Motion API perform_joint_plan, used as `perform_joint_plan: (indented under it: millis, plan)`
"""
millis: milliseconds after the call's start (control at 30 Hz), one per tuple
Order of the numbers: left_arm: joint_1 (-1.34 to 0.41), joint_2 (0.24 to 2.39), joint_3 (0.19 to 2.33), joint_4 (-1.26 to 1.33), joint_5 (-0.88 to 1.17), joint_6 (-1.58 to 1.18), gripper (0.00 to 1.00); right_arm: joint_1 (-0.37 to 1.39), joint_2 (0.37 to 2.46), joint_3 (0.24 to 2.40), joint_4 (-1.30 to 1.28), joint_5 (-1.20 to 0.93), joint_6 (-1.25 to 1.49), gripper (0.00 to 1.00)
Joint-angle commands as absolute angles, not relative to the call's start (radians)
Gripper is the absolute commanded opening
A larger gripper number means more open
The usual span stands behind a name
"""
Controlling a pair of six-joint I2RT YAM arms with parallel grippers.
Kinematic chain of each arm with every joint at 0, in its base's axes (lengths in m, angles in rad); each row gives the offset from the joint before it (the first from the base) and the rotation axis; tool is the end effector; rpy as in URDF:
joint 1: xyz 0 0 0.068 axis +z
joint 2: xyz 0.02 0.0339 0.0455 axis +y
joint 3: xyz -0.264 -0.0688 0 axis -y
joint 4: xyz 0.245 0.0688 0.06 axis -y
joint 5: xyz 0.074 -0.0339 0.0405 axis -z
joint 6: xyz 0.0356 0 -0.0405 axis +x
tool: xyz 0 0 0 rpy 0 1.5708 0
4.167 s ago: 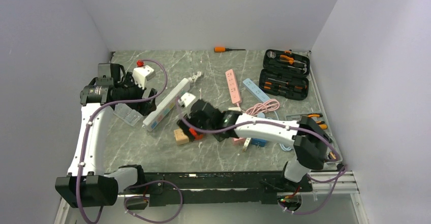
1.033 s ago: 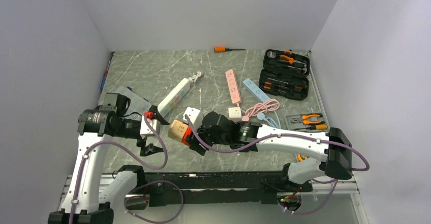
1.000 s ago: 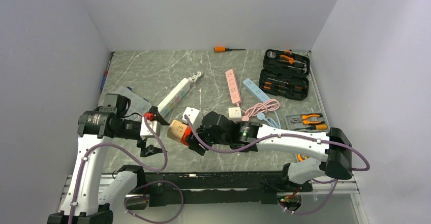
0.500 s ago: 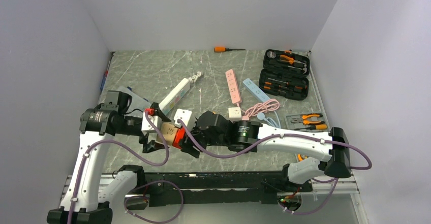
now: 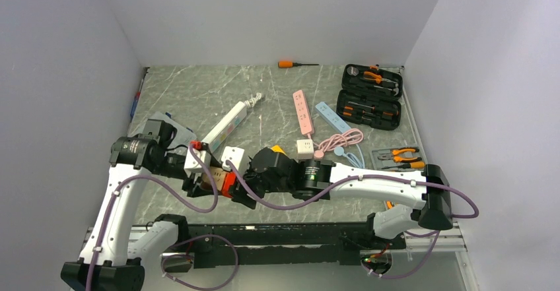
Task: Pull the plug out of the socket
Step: Remove the plug from the socket.
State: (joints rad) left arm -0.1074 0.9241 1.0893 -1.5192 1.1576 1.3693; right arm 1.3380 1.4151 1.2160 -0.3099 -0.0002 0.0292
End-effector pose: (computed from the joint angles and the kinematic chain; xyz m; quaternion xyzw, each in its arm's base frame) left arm 0.1076 -0.0444 0.3374 0.6039 0.5757 -0.3857 0.3939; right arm 0.0754 0.3180 0.3313 -0.5249 0.6842 0.3198 0.3925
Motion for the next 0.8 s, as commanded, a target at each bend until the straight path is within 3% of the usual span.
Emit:
perform_joint_plan:
  millis: [0,100,167,267,767]
  plan:
    - [-0.117,0.940,1.106,-1.560,1.197,1.383,0.47,1.338,1.386,1.236,-0.170,0.014,0.031,0.00]
    - [-0.117,0.925,1.088,-1.540,1.175,1.371,0.18,1.338,1.359,1.224,-0.181,0.018,0.023,0.00]
    - [-0.117,0.898,1.080,-1.490,1.155,1.336,0.14,1.337,1.339,1.211,-0.188,0.009,0.023,0.00]
    - [-0.117,0.870,1.074,-1.401,1.124,1.244,0.00,1.338,1.322,1.193,-0.213,0.006,0.036,0.00]
    - [-0.118,0.944,1.155,-1.471,1.086,1.311,0.00,1.338,1.158,1.113,-0.462,0.029,0.073,0.00]
